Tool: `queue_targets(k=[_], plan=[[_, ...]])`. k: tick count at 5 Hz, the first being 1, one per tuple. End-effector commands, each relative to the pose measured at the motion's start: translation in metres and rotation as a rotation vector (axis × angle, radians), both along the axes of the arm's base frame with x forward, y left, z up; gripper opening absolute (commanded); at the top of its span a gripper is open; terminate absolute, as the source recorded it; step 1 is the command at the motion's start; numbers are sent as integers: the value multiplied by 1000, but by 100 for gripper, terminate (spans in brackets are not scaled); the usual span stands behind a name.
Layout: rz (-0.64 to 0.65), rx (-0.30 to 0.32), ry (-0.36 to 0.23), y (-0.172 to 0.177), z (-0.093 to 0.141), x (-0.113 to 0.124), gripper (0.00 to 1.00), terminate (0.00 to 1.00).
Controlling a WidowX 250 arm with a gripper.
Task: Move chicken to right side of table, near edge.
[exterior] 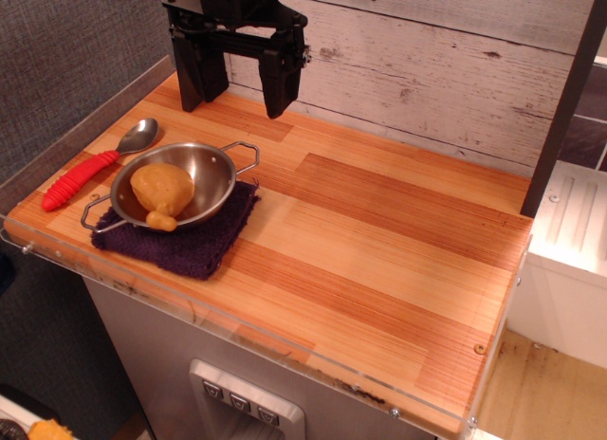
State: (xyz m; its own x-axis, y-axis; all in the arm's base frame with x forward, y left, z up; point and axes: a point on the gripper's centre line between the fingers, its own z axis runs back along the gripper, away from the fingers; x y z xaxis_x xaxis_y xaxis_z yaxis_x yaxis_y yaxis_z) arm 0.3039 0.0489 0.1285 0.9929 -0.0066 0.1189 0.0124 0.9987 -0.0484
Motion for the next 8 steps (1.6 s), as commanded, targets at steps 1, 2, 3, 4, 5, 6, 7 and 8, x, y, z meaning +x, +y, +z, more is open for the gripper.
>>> queue_targets(k=[1, 2, 3, 4, 5, 6, 7, 8], plan=[[0, 0, 0, 0, 0, 0, 100, 0], [61, -36, 22, 10, 2, -14, 100, 0], [160, -51, 60, 31, -9, -36, 100, 0], [216, -29, 69, 52, -14, -51, 100, 0], [266, -2, 77, 63, -24, -54, 100, 0], [288, 34, 46, 63, -36, -47, 100, 0], [275, 55, 50, 59, -52, -37, 100, 0], [263, 69, 62, 56, -63, -32, 100, 0]])
